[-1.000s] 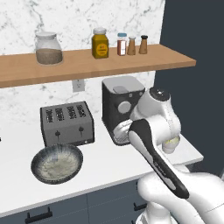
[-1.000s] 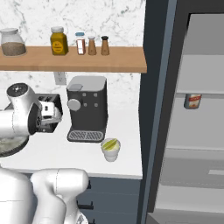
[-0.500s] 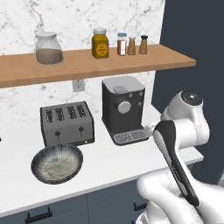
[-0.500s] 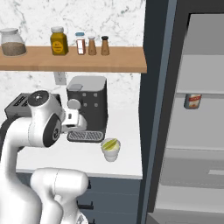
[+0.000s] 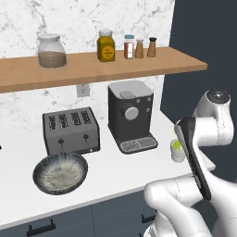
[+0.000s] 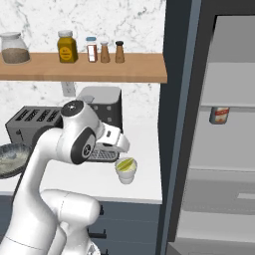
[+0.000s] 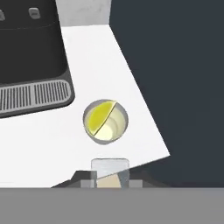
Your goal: Grab a lemon wedge from the fridge and one ice cube from the ice bowl, and put them in the glass of lemonade.
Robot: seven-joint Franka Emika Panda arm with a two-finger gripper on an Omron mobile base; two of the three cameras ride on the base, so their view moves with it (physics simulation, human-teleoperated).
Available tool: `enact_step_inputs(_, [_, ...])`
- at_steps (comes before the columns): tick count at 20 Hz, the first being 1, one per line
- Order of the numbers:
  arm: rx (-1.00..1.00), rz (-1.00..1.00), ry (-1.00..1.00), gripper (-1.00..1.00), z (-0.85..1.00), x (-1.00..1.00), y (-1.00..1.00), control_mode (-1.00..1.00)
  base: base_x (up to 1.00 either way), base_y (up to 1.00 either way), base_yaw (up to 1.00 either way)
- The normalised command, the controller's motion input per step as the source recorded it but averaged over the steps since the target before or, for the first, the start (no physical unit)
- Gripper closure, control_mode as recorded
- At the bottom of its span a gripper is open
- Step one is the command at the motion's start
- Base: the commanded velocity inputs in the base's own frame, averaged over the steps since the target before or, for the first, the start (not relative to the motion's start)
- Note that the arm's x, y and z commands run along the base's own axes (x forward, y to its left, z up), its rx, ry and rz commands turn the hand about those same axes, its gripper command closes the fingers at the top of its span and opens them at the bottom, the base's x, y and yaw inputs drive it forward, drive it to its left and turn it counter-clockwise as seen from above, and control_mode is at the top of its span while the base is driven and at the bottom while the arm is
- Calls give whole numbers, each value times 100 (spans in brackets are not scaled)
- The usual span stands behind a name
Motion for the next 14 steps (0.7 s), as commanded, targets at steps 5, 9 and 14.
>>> enact_step_inputs(5, [13, -15, 1, 100, -28, -19, -34, -100, 0, 0, 0])
enact_step_inputs(9, [16, 0, 0, 100, -23, -19, 0, -100, 0, 0, 0])
enact_step_inputs(14, [5, 0, -1, 100, -2, 2, 9, -100, 0, 0, 0])
